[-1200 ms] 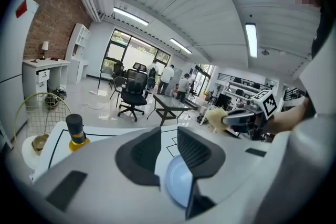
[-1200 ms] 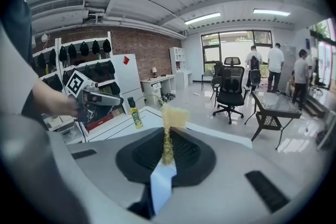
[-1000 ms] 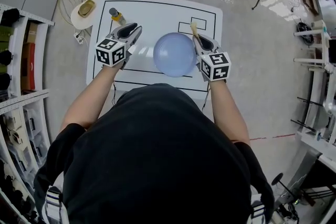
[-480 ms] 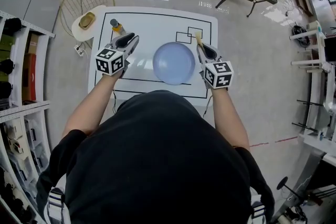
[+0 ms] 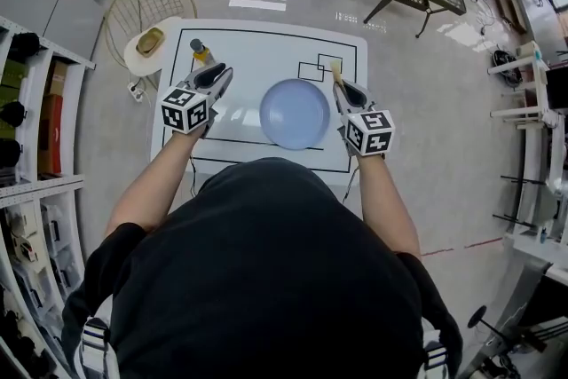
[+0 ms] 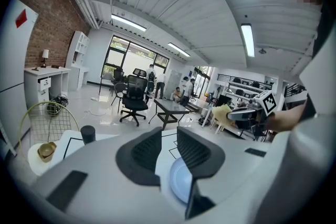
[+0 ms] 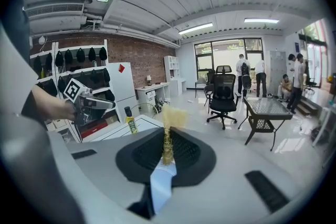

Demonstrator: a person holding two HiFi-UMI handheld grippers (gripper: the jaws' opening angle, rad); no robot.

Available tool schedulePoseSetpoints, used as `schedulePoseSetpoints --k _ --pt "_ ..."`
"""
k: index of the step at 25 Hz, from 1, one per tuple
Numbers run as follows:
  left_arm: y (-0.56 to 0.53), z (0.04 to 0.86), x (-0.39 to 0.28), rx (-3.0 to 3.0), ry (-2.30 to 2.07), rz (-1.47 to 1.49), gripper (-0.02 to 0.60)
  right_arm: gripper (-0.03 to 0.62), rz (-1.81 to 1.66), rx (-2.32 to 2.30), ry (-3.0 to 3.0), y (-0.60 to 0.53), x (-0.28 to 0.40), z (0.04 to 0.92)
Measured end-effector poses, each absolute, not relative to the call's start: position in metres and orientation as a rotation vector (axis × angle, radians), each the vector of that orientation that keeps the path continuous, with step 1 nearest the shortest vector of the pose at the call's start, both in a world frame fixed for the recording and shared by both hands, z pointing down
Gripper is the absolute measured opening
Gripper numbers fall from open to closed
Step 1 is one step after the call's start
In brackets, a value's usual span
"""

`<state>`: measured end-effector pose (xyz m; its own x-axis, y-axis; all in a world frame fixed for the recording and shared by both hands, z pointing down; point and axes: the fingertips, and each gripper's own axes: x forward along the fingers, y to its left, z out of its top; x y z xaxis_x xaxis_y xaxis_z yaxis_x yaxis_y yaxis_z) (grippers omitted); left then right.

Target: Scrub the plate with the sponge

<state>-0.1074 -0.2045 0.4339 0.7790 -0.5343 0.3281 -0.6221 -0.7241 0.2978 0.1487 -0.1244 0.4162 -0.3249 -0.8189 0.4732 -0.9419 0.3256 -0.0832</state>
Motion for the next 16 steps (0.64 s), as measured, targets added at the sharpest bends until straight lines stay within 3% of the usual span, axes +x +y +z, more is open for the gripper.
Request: schedulePoseSetpoints --k 16 --pt "-0.1947 0.4345 -0.1111 2.566 -0.865 0.298 0.095 0.028 0.517 1.588 -2.241 -0.1167 0.1461 0.4173"
